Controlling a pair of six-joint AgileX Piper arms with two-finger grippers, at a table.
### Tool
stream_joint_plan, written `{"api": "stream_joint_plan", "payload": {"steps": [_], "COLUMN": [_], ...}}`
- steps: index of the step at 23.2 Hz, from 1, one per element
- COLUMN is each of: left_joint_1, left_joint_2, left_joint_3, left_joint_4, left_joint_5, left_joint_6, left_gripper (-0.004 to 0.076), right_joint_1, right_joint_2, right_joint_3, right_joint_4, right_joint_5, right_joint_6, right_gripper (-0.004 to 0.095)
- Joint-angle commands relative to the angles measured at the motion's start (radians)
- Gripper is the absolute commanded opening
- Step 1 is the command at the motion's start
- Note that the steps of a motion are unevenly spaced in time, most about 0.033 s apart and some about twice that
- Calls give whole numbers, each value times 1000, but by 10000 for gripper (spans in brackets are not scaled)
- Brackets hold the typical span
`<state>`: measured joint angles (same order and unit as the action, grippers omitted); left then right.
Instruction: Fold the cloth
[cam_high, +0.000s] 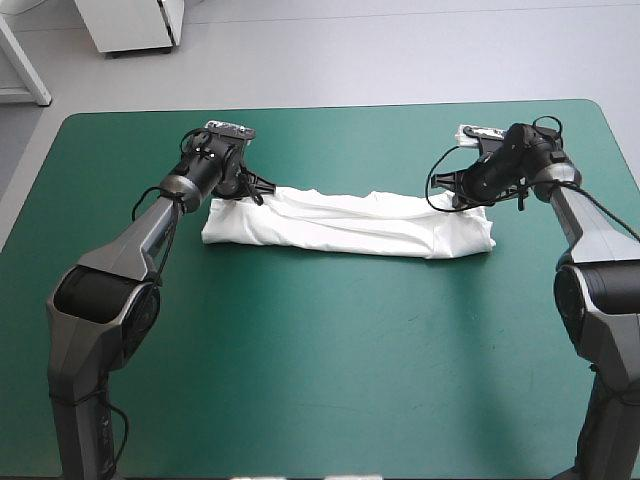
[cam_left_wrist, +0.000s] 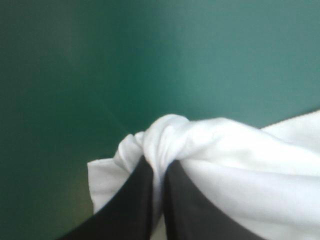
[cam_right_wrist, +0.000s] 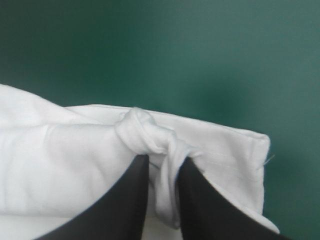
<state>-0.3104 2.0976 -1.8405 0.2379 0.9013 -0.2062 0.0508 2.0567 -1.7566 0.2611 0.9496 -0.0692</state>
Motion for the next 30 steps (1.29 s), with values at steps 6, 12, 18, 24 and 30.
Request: {"api": "stream_joint_plan", "payload": {"steps": [6,12,18,24,30], "left_joint_1": [1,-17,-79,-151,-198], "left_joint_2": [-67,-67,-68,-57,-4], "left_joint_3": [-132,-368,-429,-429,-429], "left_joint_4": [-29,-138,-367,-454,-510], "left_joint_5": [163,363,382,381,381], "left_joint_6": [59,249,405,464,468], "left_gripper": [423,286,-22,-22,-22], "right_joint_1": [-5,-7,-7,-7,-7], "right_joint_2": [-78,-180,-254,-267,-267], "right_joint_3": [-124,-142,-142,-142,-142], "right_joint_4": [30,-49,-106,-124,-124], "right_joint_5": [30,126,150,155,155], "right_joint_6": [-5,8,23,45,45], "right_gripper": [427,401,401,401,401]}}
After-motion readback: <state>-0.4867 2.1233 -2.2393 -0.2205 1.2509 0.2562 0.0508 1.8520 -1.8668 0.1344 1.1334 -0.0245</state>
